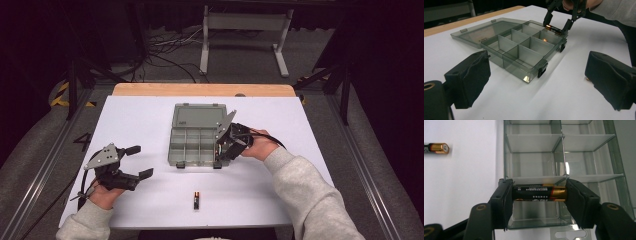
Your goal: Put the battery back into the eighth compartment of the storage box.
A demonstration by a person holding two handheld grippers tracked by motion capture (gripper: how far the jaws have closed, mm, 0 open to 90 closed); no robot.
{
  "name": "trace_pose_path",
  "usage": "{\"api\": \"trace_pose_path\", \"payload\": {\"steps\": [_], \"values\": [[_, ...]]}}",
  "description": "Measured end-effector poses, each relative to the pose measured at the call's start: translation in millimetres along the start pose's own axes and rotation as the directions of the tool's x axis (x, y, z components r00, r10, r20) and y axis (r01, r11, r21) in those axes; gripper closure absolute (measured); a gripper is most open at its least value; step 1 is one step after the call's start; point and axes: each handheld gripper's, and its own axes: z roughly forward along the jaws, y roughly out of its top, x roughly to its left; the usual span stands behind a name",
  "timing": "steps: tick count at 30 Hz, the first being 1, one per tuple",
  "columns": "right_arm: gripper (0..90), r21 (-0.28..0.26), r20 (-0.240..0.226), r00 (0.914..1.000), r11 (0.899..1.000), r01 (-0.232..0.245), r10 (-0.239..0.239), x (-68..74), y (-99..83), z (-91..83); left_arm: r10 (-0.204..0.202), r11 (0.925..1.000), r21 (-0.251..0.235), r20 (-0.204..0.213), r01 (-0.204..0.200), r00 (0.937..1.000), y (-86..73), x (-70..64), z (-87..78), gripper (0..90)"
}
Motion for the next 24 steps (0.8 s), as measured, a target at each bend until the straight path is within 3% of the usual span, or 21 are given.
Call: {"api": "trace_pose_path", "payload": {"steps": [24], "values": [[40.8, 0.009, 0.006, 0.9999, 1.0, 0.013, -0.013, 0.0, -1.0, 3.4, 0.0, 1.0, 0.0, 0.001, 0.0, 1.0, -0.1, 0.1, 0.0, 6.8]]}}
